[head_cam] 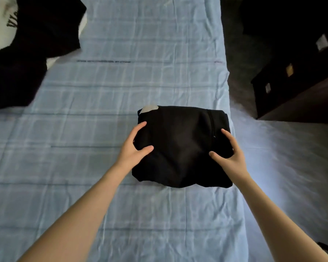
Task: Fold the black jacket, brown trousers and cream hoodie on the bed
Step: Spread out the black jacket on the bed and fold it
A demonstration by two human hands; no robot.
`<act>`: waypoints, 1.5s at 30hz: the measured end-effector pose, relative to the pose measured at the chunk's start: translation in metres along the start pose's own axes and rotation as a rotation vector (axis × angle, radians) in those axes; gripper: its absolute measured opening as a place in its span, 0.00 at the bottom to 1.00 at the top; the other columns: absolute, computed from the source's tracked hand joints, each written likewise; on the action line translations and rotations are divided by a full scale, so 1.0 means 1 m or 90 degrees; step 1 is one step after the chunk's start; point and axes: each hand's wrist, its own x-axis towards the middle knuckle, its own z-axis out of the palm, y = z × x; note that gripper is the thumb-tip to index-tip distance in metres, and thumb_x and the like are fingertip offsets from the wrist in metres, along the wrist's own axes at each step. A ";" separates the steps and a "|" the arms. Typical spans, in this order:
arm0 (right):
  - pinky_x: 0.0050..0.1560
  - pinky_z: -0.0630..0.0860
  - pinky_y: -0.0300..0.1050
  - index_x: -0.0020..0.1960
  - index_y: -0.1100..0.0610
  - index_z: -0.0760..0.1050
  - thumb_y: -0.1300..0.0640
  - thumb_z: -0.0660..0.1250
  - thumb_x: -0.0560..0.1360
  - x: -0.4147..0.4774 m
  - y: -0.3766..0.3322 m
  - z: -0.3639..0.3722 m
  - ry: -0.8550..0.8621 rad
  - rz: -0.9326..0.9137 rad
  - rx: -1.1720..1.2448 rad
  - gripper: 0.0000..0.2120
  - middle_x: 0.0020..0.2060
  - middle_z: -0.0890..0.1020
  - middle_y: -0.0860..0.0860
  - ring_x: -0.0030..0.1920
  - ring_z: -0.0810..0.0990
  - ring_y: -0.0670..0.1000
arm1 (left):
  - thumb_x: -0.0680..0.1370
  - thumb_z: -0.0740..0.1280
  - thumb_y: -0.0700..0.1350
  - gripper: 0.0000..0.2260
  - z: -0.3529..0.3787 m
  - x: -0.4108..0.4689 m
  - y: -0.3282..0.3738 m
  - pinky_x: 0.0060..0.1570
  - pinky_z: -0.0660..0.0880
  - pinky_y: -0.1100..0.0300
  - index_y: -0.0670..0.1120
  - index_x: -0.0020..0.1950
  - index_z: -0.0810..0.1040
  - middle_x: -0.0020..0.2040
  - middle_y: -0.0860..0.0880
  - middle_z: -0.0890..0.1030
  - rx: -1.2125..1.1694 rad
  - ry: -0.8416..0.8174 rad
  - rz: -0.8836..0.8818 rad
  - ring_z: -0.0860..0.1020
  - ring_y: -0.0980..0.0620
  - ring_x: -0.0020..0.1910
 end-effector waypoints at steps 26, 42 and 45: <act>0.79 0.47 0.54 0.81 0.50 0.50 0.41 0.50 0.81 0.061 0.063 0.067 -0.023 -0.374 -0.687 0.31 0.80 0.53 0.45 0.80 0.51 0.49 | 0.82 0.47 0.61 0.28 0.035 0.060 -0.061 0.77 0.44 0.45 0.53 0.81 0.49 0.81 0.49 0.50 0.770 -0.016 0.352 0.48 0.48 0.80; 0.67 0.69 0.48 0.70 0.50 0.72 0.45 0.65 0.77 -0.075 -0.223 0.010 -0.027 -0.272 -0.385 0.23 0.62 0.79 0.47 0.65 0.71 0.49 | 0.82 0.60 0.49 0.17 -0.060 -0.088 0.192 0.59 0.71 0.54 0.46 0.69 0.74 0.64 0.48 0.77 0.588 0.035 0.143 0.73 0.47 0.63; 0.67 0.69 0.47 0.69 0.54 0.73 0.46 0.64 0.78 -0.135 -0.275 0.011 0.000 -0.350 -0.354 0.23 0.62 0.79 0.48 0.65 0.72 0.50 | 0.80 0.63 0.45 0.15 -0.092 -0.164 0.237 0.53 0.75 0.51 0.42 0.64 0.77 0.58 0.45 0.80 0.575 0.127 0.205 0.77 0.44 0.56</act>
